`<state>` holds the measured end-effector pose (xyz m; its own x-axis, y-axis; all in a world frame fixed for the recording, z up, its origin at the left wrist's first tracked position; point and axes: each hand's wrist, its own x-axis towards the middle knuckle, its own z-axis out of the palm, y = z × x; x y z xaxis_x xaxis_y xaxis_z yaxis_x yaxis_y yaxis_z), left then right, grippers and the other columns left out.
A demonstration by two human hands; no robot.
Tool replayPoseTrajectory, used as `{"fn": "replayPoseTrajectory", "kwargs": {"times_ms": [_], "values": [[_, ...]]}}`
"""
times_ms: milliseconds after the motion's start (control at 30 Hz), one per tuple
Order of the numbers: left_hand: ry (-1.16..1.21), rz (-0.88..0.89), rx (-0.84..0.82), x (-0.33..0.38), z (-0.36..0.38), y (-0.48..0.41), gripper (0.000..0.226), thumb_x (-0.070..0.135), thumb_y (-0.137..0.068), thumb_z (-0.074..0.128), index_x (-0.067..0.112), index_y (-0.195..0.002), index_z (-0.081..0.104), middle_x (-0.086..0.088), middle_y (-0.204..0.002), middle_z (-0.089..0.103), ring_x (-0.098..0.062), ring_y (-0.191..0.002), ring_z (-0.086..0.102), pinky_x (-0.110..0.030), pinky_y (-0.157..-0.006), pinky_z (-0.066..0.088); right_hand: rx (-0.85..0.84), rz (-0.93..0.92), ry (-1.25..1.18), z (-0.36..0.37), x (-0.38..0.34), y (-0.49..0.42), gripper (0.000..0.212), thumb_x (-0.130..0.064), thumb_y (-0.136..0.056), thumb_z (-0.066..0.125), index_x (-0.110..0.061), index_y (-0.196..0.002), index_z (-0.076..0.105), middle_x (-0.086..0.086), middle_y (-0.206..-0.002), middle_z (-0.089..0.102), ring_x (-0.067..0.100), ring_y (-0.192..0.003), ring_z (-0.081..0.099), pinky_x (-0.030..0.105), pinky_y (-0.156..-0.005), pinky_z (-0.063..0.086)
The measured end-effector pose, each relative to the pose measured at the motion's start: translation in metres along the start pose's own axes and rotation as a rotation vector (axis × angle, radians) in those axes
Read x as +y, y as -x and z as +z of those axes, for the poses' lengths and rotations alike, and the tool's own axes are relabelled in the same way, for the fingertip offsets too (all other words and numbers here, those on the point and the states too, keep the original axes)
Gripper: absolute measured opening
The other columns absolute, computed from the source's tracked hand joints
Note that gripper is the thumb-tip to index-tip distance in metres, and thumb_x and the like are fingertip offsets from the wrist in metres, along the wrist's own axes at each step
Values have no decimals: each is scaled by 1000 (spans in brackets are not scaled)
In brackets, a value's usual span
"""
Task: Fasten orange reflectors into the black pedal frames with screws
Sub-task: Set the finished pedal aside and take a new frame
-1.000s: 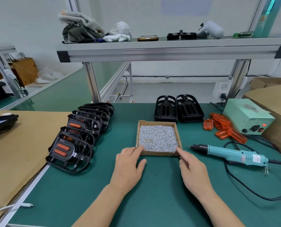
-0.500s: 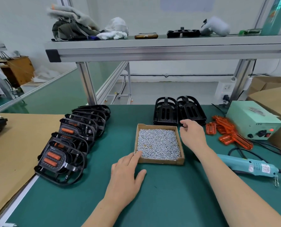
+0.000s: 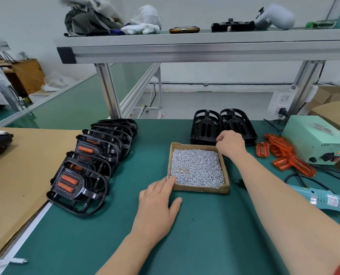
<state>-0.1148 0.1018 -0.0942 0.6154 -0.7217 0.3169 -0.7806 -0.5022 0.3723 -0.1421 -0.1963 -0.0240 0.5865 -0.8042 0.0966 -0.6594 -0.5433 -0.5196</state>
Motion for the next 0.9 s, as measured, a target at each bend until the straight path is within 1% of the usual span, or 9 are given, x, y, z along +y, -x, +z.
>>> {"fn": "replayPoseTrajectory", "kwargs": {"times_ms": [33, 133, 200, 367, 467, 533, 667, 767, 900], "values": [[-2, 1, 0, 0, 0, 0, 55, 52, -97, 39, 37, -149, 28, 19, -149, 39, -3, -136, 29, -26, -106, 22, -6, 2, -3, 0, 0, 0, 26, -7, -88, 59, -13, -107, 75, 10, -113, 72, 26, -94, 59, 27, -78, 43], [-4, 0, 2, 0, 0, 1, 55, 52, -97, 38, 36, -149, 28, 19, -149, 39, -4, -136, 30, -27, -106, 23, -10, -6, -10, 2, 1, 0, 25, -19, -87, 65, -13, -110, 73, 7, -113, 72, 28, -106, 62, 28, -79, 42], [-5, -2, 4, -1, 0, 1, 55, 52, -97, 39, 36, -149, 29, 18, -150, 40, -5, -136, 31, -27, -106, 23, 10, -31, -16, 5, 2, 2, 28, -25, -87, 69, -15, -113, 69, 4, -112, 70, 26, -105, 61, 28, -80, 41], [-10, 2, 12, -2, 1, 0, 55, 51, -98, 39, 36, -150, 28, 17, -149, 40, -5, -136, 31, -27, -107, 23, 131, -177, -28, 8, 11, 8, 8, -18, -96, 65, -16, -103, 68, 4, -100, 71, 19, -87, 56, 27, -78, 38], [-14, 5, 16, -1, 2, 0, 55, 52, -98, 38, 36, -150, 28, 18, -149, 39, -4, -136, 30, -27, -107, 22, 191, -237, -5, 4, 13, 14, 7, -17, -99, 61, -14, -103, 66, 5, -98, 70, 19, -84, 52, 29, -76, 37], [-15, 5, 17, -1, 1, 0, 56, 52, -98, 38, 36, -150, 27, 18, -150, 39, -5, -136, 30, -27, -107, 23, 214, -269, -6, 0, 14, 20, 7, -17, -99, 61, -13, -102, 65, 5, -96, 68, 22, -85, 55, 31, -76, 37], [-5, -10, 13, -1, 0, 0, 58, 51, -98, 40, 35, -152, 24, 9, -153, 36, -11, -139, 31, -31, -111, 22, 282, -330, -20, -15, 12, 38, 6, -16, -98, 61, -12, -102, 64, 6, -93, 65, 27, -87, 59, 33, -75, 39], [33, -20, 16, 0, -2, 0, 65, 50, -98, 45, 33, -154, 19, 4, -151, 35, -14, -137, 33, -32, -111, 22, 342, -391, -20, -28, 9, 58, 10, -15, -99, 60, -10, -107, 64, 8, -93, 63, 29, -87, 58, 39, -76, 46], [94, -6, 36, 2, -7, 0, 72, 49, -96, 50, 34, -156, 12, 5, -145, 37, -15, -131, 37, -34, -108, 29, 401, -466, -1, -45, 1, 92, 14, -17, -100, 58, -10, -111, 63, 9, -94, 62, 31, -88, 57, 41, -72, 46]]}}
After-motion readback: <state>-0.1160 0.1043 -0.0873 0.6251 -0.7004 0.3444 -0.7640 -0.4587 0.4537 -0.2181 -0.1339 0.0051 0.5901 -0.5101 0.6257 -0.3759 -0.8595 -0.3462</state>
